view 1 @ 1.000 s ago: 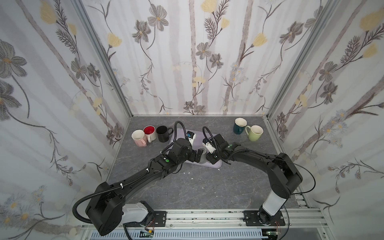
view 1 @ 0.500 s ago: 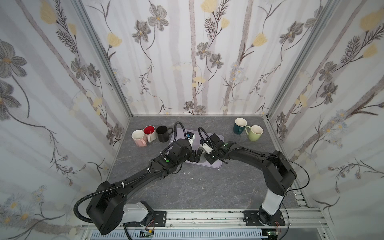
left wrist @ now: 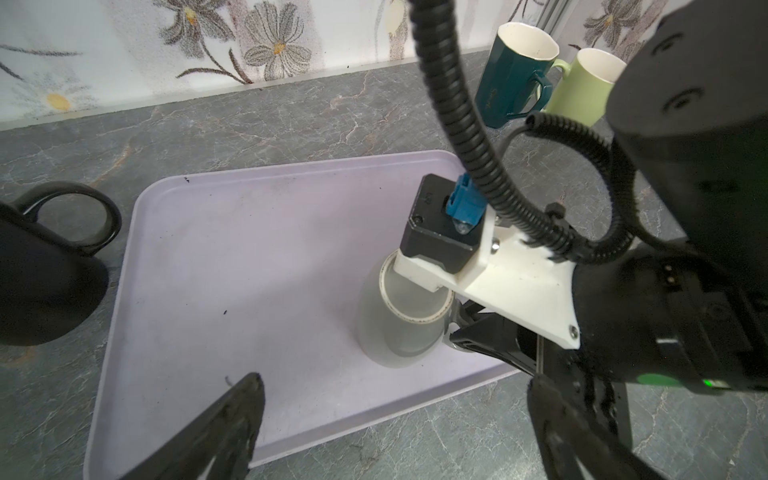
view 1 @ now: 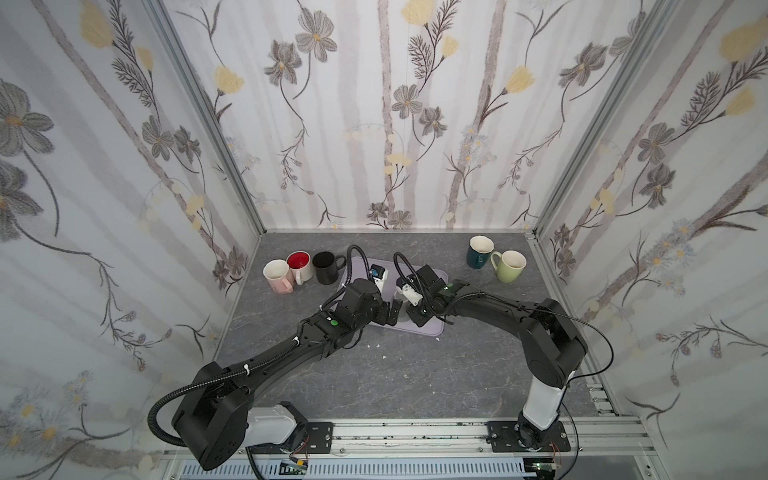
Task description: Turn the mug right side up
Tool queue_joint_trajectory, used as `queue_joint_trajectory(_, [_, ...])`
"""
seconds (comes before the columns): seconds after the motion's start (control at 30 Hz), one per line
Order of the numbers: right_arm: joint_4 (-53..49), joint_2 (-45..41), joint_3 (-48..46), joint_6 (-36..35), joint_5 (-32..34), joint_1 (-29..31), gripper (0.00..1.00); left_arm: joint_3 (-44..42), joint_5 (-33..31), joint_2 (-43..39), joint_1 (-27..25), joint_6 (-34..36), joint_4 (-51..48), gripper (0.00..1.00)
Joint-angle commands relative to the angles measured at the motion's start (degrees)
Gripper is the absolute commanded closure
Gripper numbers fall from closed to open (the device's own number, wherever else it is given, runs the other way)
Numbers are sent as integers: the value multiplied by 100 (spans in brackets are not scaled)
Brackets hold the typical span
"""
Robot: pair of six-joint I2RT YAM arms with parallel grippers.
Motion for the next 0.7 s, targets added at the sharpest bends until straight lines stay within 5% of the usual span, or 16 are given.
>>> queue_joint_trajectory(0.0, [144, 3, 39, 156, -39, -11, 95, -14, -91, -21, 10, -84, 225, 0])
queue_joint_trajectory(0.67, [1761, -1124, -909, 963, 59, -151, 100, 63, -233, 266, 97, -764, 115, 0])
